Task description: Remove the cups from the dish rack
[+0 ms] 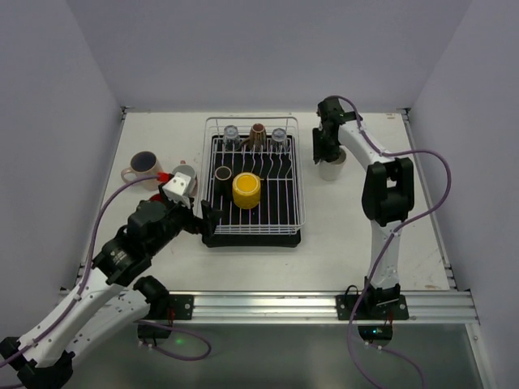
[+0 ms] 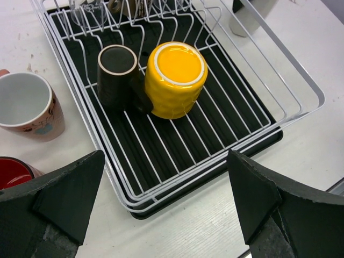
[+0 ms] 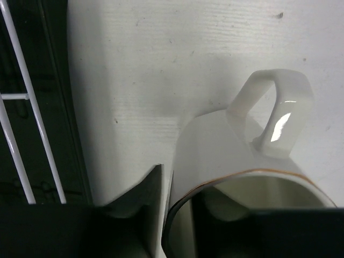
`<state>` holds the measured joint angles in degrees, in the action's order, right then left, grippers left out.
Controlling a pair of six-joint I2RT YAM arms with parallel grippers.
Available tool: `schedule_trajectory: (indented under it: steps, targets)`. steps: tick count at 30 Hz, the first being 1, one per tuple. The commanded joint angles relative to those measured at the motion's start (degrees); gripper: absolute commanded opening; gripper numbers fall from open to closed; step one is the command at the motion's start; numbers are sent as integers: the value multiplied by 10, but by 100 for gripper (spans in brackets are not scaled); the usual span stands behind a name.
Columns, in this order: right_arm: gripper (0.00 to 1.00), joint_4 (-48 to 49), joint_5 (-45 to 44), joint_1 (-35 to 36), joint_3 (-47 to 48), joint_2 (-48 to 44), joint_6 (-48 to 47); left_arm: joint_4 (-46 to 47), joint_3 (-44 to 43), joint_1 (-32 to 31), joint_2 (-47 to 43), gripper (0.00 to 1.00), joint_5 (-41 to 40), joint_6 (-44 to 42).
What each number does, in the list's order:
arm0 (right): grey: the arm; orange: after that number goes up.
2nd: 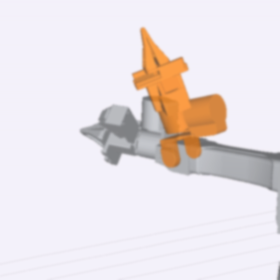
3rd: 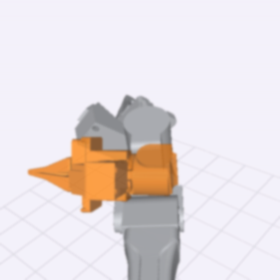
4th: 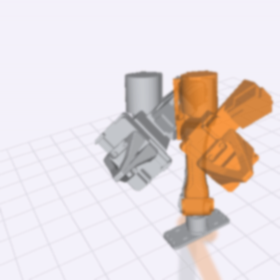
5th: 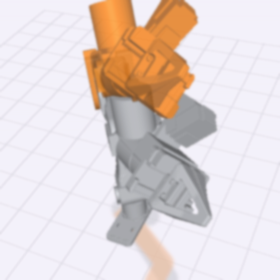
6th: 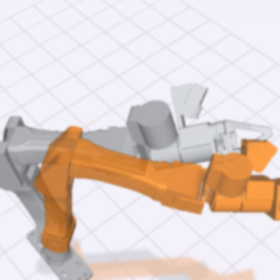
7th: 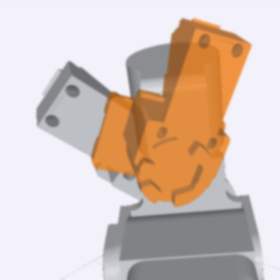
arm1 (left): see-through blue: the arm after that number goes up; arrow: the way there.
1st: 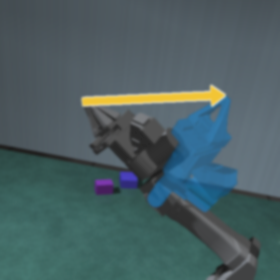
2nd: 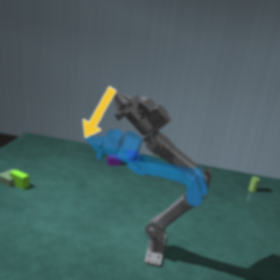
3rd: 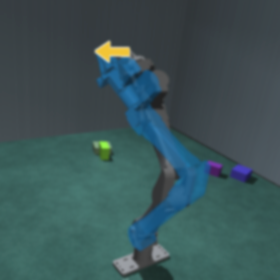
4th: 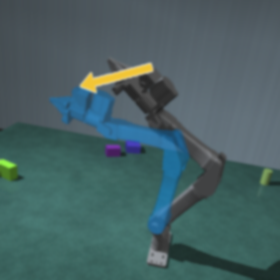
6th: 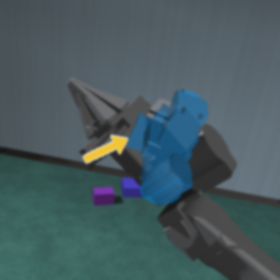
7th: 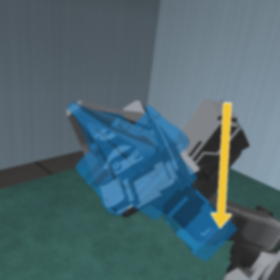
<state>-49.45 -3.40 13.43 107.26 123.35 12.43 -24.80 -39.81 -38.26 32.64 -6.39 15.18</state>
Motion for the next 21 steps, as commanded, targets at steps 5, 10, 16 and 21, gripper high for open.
schedule_trajectory:
  steps: [5,10,16,21]
  targets:
    - [66,57,15,-2,-56,-97,1,5,-43,6,65,100,4,9]
    - [97,87,30,-2,-93,-184,10,15,-84,5,129,100,2,55]
    - [99,155,79,-2,-188,-317,34,53,-122,-11,235,100,-15,79]
    - [99,236,130,-2,-300,-428,73,81,-164,-27,338,100,-39,57]
